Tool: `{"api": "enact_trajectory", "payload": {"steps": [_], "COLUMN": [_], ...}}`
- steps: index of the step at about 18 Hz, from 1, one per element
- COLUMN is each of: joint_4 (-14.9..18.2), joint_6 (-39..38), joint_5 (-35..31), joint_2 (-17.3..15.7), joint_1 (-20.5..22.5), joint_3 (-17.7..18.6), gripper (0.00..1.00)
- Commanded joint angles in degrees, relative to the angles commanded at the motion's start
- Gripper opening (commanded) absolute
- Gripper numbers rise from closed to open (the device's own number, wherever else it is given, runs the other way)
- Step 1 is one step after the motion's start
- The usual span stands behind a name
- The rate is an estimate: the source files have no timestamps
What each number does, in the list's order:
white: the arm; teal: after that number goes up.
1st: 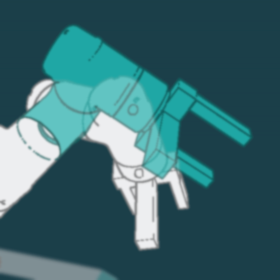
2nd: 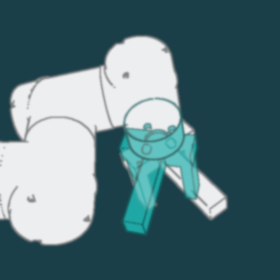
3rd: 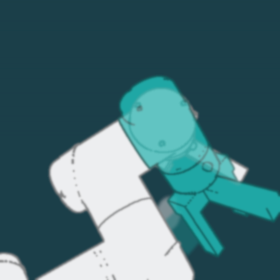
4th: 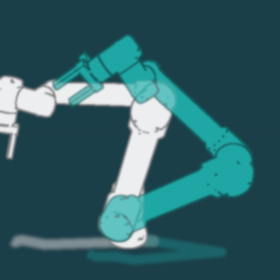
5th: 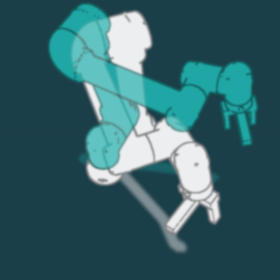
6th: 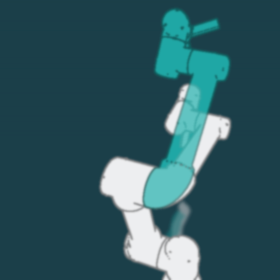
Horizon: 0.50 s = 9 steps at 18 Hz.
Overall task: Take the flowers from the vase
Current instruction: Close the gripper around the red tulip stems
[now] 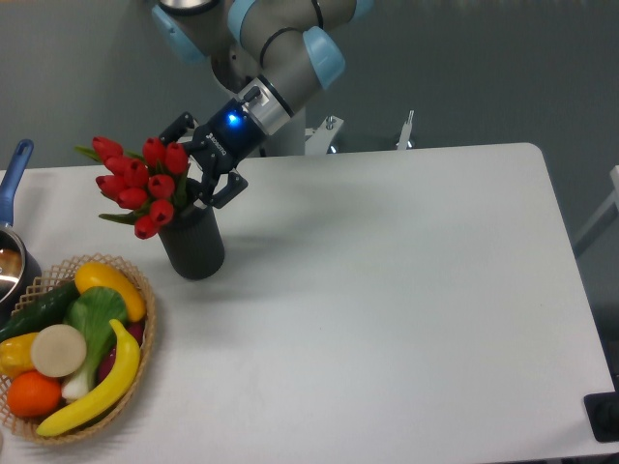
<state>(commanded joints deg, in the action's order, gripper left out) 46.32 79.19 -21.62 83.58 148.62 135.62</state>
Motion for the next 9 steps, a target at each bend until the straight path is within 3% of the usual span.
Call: {"api": "enact_trajectory", "payload": {"steps": [9], "joint_4": [0.00], "joint_6": [-0.53], "joint_5": [0.09], "joint_2": [-0.88], "joint_1": [0.18], "joint_3": [-0.70], "gripper": [0.00]}}
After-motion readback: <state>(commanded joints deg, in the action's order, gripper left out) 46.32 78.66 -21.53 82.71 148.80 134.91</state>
